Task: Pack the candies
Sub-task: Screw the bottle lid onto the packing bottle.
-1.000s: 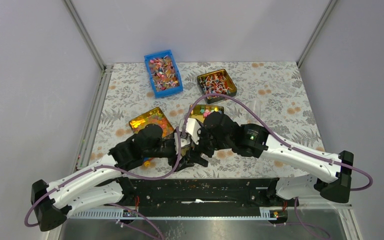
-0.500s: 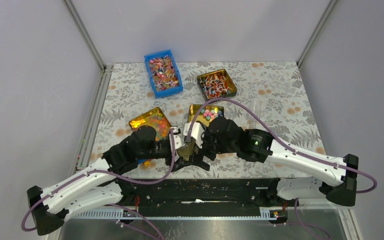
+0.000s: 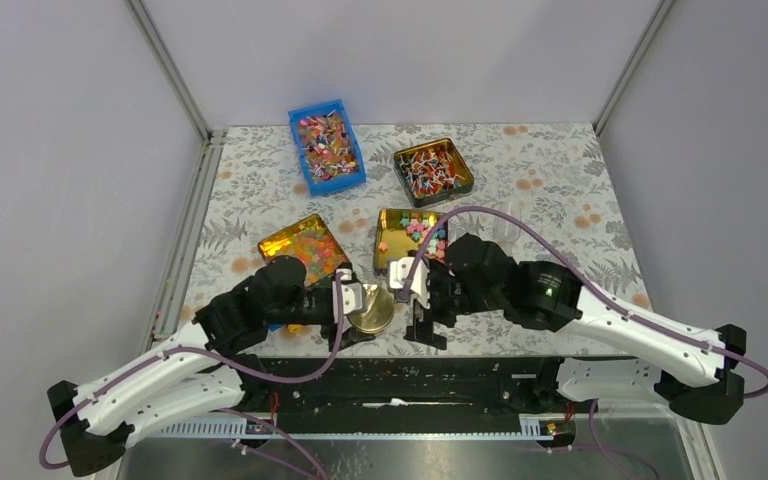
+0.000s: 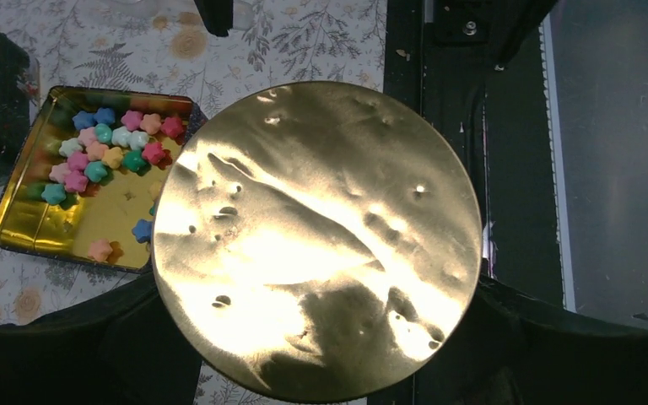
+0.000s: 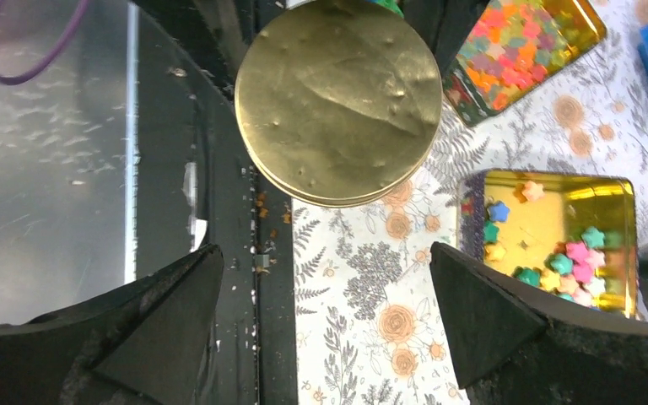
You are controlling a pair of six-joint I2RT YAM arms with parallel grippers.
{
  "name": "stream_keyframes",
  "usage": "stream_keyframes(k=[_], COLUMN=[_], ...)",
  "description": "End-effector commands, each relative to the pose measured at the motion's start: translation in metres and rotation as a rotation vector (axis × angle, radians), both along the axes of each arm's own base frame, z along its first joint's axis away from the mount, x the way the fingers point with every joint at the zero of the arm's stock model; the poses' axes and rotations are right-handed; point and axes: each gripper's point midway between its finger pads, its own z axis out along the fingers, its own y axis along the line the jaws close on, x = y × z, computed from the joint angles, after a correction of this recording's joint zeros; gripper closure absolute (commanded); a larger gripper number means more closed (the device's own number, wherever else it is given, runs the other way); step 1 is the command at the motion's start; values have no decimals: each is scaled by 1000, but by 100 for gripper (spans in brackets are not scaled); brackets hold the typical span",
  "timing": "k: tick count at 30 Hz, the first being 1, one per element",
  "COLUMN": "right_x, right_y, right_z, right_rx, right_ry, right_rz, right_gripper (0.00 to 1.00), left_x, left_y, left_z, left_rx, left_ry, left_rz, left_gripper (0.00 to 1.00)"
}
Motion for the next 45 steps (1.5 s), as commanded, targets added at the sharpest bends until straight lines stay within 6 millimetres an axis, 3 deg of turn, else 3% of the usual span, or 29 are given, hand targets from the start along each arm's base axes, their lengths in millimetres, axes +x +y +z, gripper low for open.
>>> stream_keyframes(k=[1, 4, 8, 13, 26, 36, 45], right_x=[-23, -34, -42, -38, -31, -34, -23], right_y=[-8, -3, 8, 21, 40, 46, 48], right_z=[37, 59, 72, 67, 44, 32, 28], right_rx=[68, 136, 166, 149, 117, 112, 122], right_ry=[25, 66, 77, 77, 131, 183, 146], right_rz=[171, 254, 338, 380, 375, 355, 284], right_gripper=[0, 0, 0, 0, 1, 12, 21], left_x=[-16, -25, -39, -48, -50, -49, -41], left_y=[-6, -8, -12, -16, -19, -26, -27], left_z=[30, 31, 36, 42, 50, 62, 68], left_rx=[-78, -87, -114, -133, -165, -219, -242], left_ry=[-69, -57, -37, -11, -7, 12, 4], left_rz=[-126, -186, -275, -333, -346, -330, -280], left_gripper=[53, 53, 53, 53, 53, 53, 54])
